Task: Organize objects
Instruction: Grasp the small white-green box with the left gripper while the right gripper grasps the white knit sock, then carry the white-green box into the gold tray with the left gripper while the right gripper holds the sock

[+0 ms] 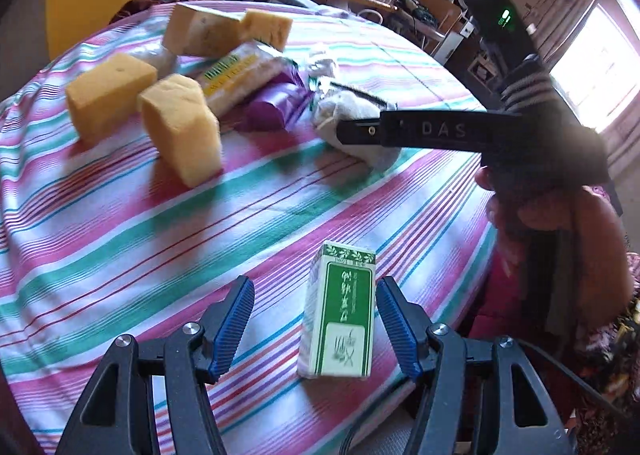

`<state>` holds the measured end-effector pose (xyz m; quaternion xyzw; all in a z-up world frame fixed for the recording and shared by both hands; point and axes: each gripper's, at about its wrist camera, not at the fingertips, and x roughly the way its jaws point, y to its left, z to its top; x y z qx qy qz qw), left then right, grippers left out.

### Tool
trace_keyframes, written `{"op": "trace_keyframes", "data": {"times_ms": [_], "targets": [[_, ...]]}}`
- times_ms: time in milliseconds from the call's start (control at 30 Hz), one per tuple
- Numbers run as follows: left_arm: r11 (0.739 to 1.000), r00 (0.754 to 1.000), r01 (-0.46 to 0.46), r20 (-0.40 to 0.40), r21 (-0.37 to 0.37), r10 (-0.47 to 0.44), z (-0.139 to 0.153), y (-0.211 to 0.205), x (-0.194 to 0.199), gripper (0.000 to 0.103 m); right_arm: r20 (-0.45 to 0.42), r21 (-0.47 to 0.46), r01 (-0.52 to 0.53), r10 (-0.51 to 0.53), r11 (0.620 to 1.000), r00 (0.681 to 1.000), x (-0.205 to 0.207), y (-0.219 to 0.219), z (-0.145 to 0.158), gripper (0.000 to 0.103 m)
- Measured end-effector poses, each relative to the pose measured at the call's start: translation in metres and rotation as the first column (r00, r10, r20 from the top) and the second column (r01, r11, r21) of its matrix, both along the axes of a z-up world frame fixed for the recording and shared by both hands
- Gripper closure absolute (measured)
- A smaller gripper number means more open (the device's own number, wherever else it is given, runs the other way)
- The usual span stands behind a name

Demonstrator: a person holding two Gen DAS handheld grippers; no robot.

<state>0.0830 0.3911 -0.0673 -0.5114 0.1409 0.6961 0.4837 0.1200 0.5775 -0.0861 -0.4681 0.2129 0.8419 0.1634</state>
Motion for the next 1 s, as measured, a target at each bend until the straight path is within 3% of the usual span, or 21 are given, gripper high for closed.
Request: {"op": "trace_keyframes", "data": {"times_ms": [100, 167, 233, 300, 433, 600, 733, 867, 1000], "targets": [[1.000, 1.000, 0.011, 0.021, -0.006, -0.011, -0.007, 0.005, 0.003, 0.041, 0.001, 0.003, -0.001, 0.001, 1.000, 1.000, 0.000, 0.000, 0.000, 0.037], [1.000, 0.999, 0.015, -0.035, -0.009, -0.015, -0.008, 0.003, 0.008, 0.043, 0.001, 0.006, -0.003, 0.003, 1.000, 1.000, 0.002, -0.001, 0.000, 0.037], [1.000, 0.996, 0.023, -0.085, -0.019, -0.025, -0.008, 0.000, 0.012, 0.054, 0.002, 0.009, -0.006, 0.006, 1.000, 1.000, 0.002, -0.002, 0.000, 0.037], [0.999, 0.991, 0.025, -0.132, -0.031, -0.029, -0.009, -0.005, 0.013, 0.072, 0.002, 0.011, -0.008, 0.008, 1.000, 1.000, 0.001, -0.002, 0.000, 0.037], [1.000, 0.993, 0.009, -0.115, 0.017, -0.007, -0.010, -0.025, 0.009, 0.072, -0.019, -0.006, -0.025, 0.025, 1.000, 0.999, 0.004, -0.004, 0.002, 0.038], [0.999, 0.988, -0.017, -0.151, 0.044, 0.023, -0.010, -0.052, 0.010, 0.073, -0.037, -0.009, -0.091, 0.090, 0.996, 0.995, 0.001, -0.019, 0.005, 0.038], [0.996, 0.990, -0.058, -0.124, 0.066, 0.066, -0.011, -0.072, 0.002, 0.073, -0.020, 0.006, -0.113, 0.113, 0.994, 0.993, -0.005, -0.026, 0.002, 0.038], [0.991, 0.989, -0.100, -0.103, 0.090, 0.109, -0.005, -0.091, -0.004, 0.073, -0.045, -0.046, -0.120, 0.117, 0.992, 0.992, -0.006, -0.025, 0.002, 0.039], [0.987, 0.983, -0.108, -0.134, 0.119, 0.124, 0.004, -0.097, -0.001, 0.073, -0.055, -0.047, -0.165, 0.162, 0.985, 0.985, -0.008, -0.036, 0.002, 0.039]]}}
